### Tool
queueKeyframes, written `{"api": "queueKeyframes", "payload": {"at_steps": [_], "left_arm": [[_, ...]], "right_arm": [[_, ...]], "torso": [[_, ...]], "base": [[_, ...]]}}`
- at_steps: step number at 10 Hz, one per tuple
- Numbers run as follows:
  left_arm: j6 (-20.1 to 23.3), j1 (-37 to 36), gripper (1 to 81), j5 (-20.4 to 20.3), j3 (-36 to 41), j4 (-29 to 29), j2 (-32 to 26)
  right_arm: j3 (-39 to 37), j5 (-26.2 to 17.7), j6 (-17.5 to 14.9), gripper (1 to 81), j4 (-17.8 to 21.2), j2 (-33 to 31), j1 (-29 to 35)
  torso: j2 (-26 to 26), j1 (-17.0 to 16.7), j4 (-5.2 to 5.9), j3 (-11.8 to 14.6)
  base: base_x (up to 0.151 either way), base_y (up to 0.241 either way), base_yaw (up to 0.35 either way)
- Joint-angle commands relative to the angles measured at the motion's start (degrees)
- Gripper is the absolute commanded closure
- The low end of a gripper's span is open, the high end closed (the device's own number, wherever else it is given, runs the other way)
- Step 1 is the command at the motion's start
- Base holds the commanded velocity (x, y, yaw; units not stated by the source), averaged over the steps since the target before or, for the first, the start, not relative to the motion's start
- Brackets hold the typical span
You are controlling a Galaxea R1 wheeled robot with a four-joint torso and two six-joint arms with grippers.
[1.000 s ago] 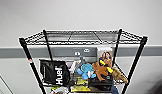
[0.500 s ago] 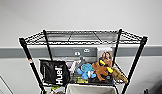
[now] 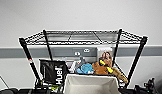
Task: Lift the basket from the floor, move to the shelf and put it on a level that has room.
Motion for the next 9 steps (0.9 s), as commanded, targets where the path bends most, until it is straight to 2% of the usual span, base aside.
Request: {"api": "queueKeyframes", "payload": {"at_steps": [1,4,6,9], "left_arm": [[-4.4,-12.3,81.1,0.5,7.1,-4.2,-4.8],[-6.5,-18.6,81.1,1.3,7.9,-8.7,-5.7],[-6.5,-22.3,81.1,2.0,8.2,-11.6,-6.7],[-6.5,-29.5,81.1,5.8,8.3,-17.1,-8.3]], "right_arm": [[6.5,-1.7,-0.5,81.1,4.4,-4.6,10.8],[7.6,-4.2,-0.5,81.1,10.8,-5.7,18.1],[8.3,-5.2,-0.5,81.1,13.3,-6.5,21.5],[9.1,-6.2,-0.5,81.1,17.4,-6.6,26.6]], "torso": [[0.0,0.0,0.0,0.0],[0.0,0.0,0.0,0.0],[0.0,0.0,0.0,0.0],[0.0,0.0,0.0,0.0]], "base": [[0.0,0.0,0.0],[0.0,0.0,0.0],[0.0,0.0,0.0],[0.0,0.0,0.0]]}}
